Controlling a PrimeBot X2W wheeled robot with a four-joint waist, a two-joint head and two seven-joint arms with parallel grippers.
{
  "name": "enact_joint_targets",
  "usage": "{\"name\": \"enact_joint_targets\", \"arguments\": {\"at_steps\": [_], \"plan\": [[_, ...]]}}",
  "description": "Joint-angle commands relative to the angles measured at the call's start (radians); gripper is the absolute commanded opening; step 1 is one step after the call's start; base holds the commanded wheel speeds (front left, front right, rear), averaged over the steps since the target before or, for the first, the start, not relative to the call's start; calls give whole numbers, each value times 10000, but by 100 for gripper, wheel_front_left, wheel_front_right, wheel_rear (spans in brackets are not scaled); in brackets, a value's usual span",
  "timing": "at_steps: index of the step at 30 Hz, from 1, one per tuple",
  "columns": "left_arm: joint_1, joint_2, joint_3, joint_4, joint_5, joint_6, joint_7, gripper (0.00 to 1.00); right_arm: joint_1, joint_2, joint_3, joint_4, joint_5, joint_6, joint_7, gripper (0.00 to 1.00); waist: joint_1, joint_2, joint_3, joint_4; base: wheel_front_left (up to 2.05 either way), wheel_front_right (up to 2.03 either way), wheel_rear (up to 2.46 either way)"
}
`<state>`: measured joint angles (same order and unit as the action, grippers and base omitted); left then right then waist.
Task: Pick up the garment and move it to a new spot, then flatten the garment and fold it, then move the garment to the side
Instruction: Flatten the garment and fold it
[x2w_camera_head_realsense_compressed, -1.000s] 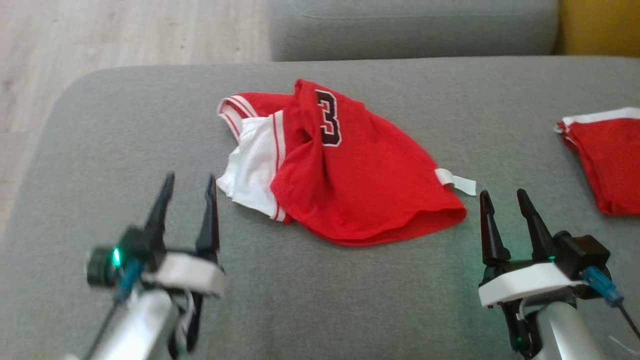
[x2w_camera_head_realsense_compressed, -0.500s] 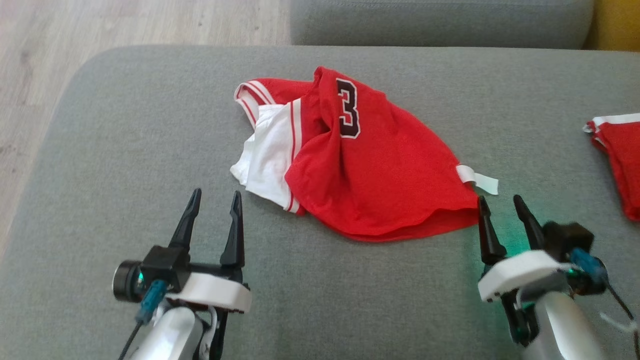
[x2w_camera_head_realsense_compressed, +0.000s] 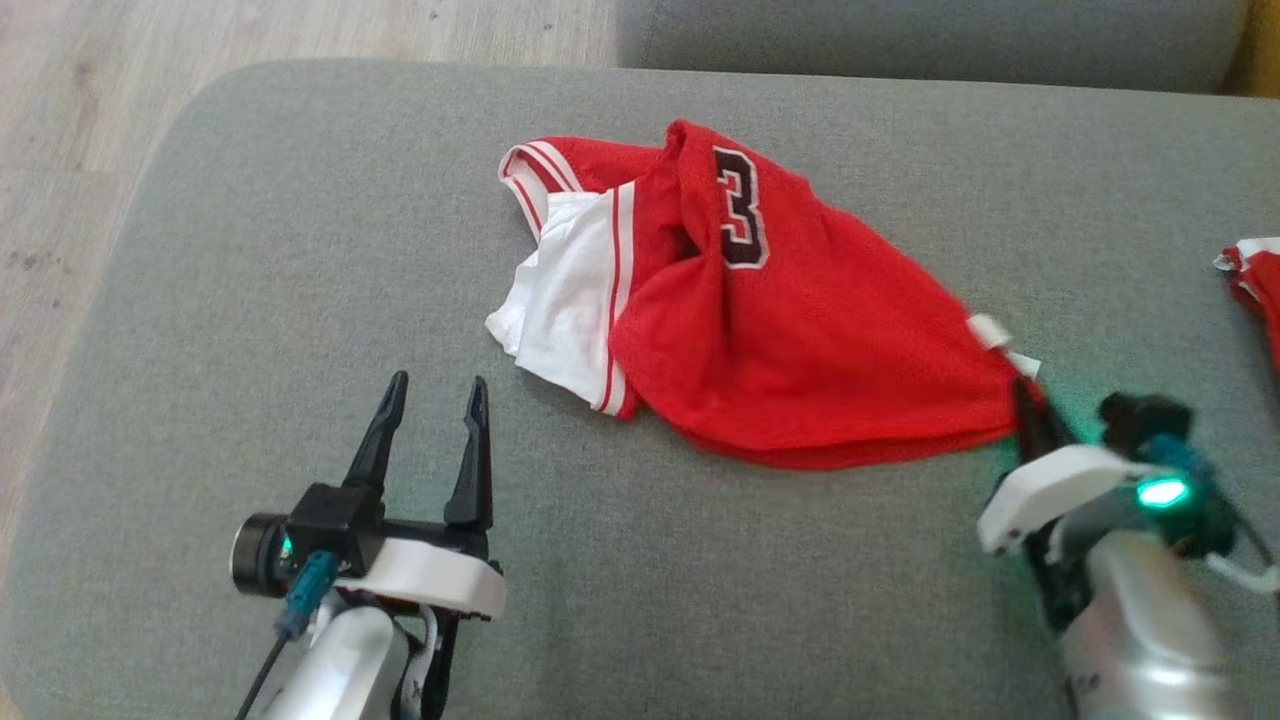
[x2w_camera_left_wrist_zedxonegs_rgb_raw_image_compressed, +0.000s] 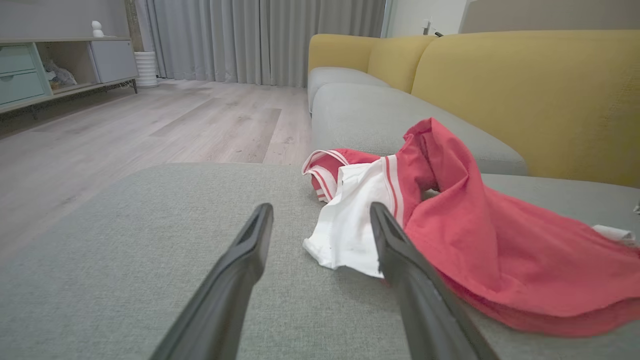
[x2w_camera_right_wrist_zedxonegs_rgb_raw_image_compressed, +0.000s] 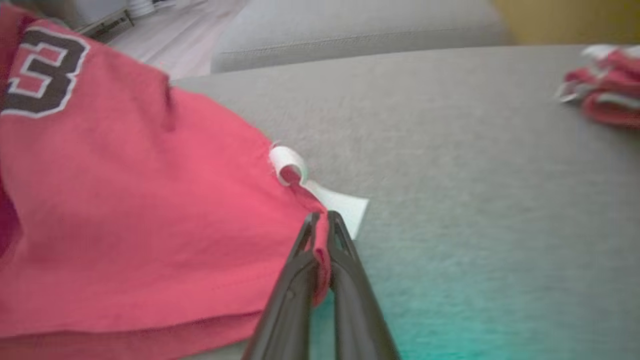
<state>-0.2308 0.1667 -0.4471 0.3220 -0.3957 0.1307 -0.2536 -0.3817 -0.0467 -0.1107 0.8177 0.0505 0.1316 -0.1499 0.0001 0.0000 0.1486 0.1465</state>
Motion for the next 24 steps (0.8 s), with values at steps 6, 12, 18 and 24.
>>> {"name": "enact_joint_targets", "arguments": {"at_steps": [6, 12, 18, 24], "plan": [[-420, -188, 535, -149, 228, -172, -81, 100, -1434, -643, -1466, -703, -1673, -9, 193, 0, -1, 0, -14, 21, 0, 0, 0], [-580, -447, 593, -79, 418, -392, -82, 100, -2800, -1952, -2161, -763, -2939, -9, 1207, 0, -1, 0, 221, 202, 0, 0, 0], [-899, -713, 654, 28, 622, -664, -82, 100, -4422, -2766, -2237, 63, -4017, -9, 1267, 100, -1, 0, 623, 520, 0, 0, 0], [-970, -788, 941, 90, 765, -724, -82, 100, -5186, -2122, -2272, 562, -4318, -9, 267, 100, -1, 0, 644, 353, 0, 0, 0]]}}
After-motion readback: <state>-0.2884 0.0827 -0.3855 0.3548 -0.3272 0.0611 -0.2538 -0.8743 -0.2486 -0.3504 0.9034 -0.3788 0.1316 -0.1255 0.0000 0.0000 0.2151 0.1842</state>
